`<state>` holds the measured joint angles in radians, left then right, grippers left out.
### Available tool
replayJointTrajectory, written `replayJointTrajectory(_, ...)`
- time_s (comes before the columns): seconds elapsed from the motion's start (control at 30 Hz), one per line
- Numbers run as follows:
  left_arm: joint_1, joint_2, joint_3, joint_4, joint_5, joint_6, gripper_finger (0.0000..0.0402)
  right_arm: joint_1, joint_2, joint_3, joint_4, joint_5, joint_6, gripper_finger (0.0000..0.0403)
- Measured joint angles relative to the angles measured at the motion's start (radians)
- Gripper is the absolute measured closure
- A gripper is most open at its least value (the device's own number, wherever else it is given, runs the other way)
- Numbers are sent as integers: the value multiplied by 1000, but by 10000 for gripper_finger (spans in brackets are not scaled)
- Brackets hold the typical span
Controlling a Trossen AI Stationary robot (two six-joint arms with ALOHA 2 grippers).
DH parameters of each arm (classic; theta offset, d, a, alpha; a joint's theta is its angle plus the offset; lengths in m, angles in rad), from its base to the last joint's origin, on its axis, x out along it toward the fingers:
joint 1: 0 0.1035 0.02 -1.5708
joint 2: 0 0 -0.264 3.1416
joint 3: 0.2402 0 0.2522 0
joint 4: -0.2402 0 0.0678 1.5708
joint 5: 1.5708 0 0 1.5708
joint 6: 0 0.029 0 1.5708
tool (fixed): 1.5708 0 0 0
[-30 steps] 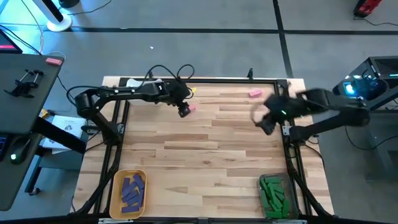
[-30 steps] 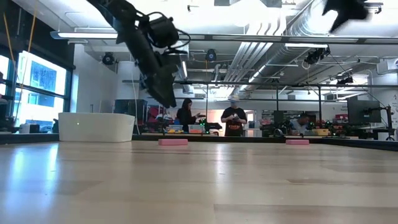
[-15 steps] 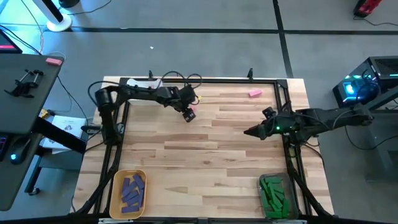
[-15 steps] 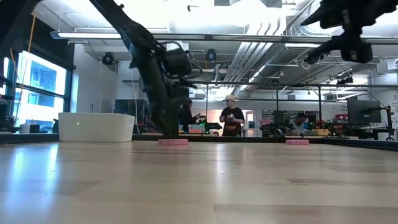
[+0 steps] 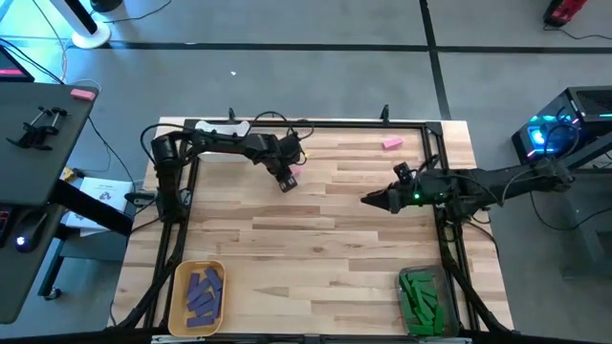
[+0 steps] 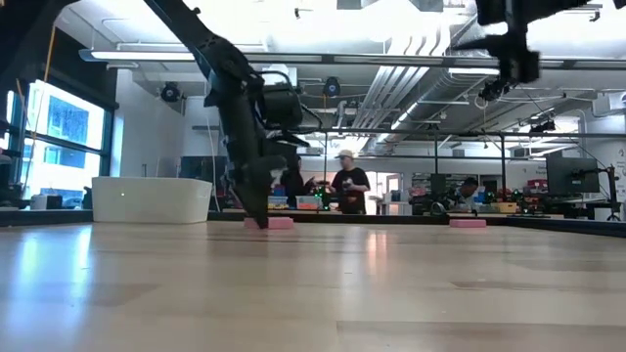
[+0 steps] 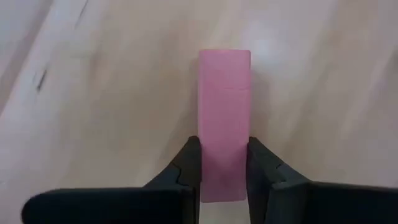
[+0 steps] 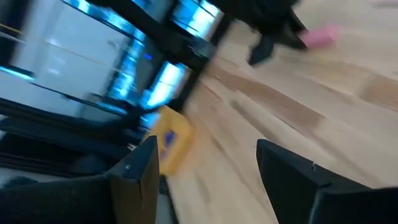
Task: Sort blocks
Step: Put the pink wooden block into the white bin
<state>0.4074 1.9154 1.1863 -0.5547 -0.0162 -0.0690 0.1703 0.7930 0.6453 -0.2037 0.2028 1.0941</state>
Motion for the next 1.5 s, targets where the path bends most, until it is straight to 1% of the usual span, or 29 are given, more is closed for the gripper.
replayJointTrajectory(0.1, -7, -67, -2, 43, -3, 27, 357, 0, 40, 0, 157, 25, -18, 199)
replayJointTrajectory(0.27, -21, -273, 1, 111, -18, 177, 357, -1, 148, 0, 511, 87, -150, 199)
replayJointTrajectory(0.33, -40, -361, 1, 148, -16, 236, 357, -11, 204, 8, 589, 117, -144, 199)
replayJointTrajectory(0.4, -66, -435, 2, 169, -18, 302, 357, -48, 262, 36, 572, 119, -44, 199)
replayJointTrajectory(0.47, -101, -481, 2, 168, -19, 388, 357, -97, 333, 70, 519, 65, 40, 199)
replayJointTrajectory(0.57, -163, -503, 2, 152, -11, 482, 357, -158, 451, 148, 440, -62, 48, 199)
replayJointTrajectory(0.63, -196, -500, 2, 109, 5, 511, 357, -189, 528, 213, 414, -141, 10, 199)
replayJointTrajectory(0.67, -212, -489, 2, 87, 2, 517, 357, -202, 561, 243, 400, -183, -15, 199)
replayJointTrajectory(0.73, -234, -468, 1, 51, -37, 494, 357, -222, 623, 309, 382, -249, -59, 199)
replayJointTrajectory(0.87, -262, -448, 1, 61, -84, 414, 357, -237, 720, 433, 248, -304, -79, 199)
replayJointTrajectory(0.97, -270, -439, 1, 53, -83, 387, 357, -236, 774, 503, 138, -310, -106, 199)
replayJointTrajectory(1.07, -280, -442, 1, 31, -93, 386, 357, -236, 798, 543, 112, -312, -108, 199)
replayJointTrajectory(1.17, -279, -461, 1, -15, -136, 386, 357, -236, 796, 550, 109, -317, -125, 199)
replayJointTrajectory(1.23, -269, -480, 1, -25, -144, 385, 357, -236, 785, 550, 88, -313, -127, 199)
replayJointTrajectory(1.4, -276, -532, 2, -12, -117, 366, 357, -242, 772, 550, 77, -245, -113, 199)
replayJointTrajectory(1.5, -294, -533, 2, -16, -113, 362, 357, -251, 772, 550, 82, -217, -108, 199)
